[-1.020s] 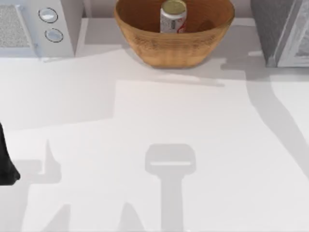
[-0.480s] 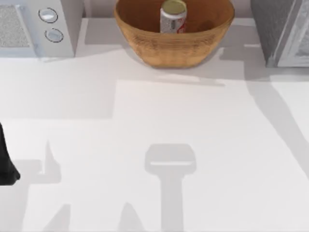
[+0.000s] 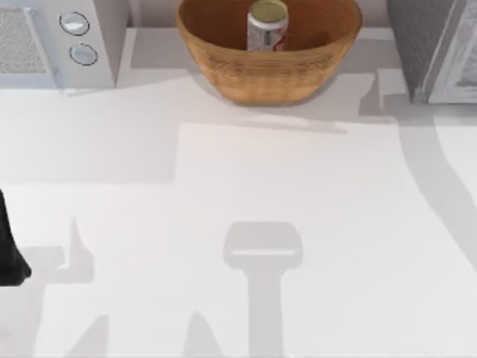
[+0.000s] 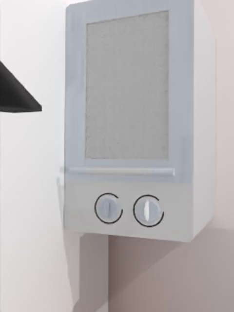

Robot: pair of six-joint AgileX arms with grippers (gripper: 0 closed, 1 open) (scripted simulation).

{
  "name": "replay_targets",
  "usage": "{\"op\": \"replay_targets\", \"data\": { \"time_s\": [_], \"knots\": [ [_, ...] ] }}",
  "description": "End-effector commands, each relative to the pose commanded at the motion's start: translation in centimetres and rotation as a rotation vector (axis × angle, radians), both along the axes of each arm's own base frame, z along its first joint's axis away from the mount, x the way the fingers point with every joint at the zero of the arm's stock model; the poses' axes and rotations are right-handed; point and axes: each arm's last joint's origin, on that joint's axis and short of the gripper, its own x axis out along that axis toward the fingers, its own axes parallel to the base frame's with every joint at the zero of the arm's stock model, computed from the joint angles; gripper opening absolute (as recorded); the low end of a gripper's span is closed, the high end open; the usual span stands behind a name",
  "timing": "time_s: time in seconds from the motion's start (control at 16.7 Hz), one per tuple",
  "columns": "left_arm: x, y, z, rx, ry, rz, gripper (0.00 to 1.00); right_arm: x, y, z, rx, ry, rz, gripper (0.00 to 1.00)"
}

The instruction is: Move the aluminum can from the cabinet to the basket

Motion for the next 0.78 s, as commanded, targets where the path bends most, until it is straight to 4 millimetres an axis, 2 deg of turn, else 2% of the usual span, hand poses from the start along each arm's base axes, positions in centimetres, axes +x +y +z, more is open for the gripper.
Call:
{"op": "replay_targets", "data": {
  "time_s": [0.12, 0.3, 0.54, 0.78],
  "knots": [
    [0.0, 0.0, 0.0, 0.0, 0.0, 0.0, 1.0, -1.9, -1.2, -2.1, -0.002, 0.006, 0.002, 1.0],
    [0.0, 0.0, 0.0, 0.0, 0.0, 0.0, 1.0, -4.9, -2.8, -6.8, -0.008, 0.027, 0.005, 1.0],
    [0.0, 0.0, 0.0, 0.0, 0.0, 0.0, 1.0, -8.6, -4.5, -15.0, -0.01, 0.054, 0.011, 1.0],
    [0.0, 0.0, 0.0, 0.0, 0.0, 0.0, 1.0, -10.8, -5.5, -24.1, -0.008, 0.076, 0.02, 1.0]
  ]
}}
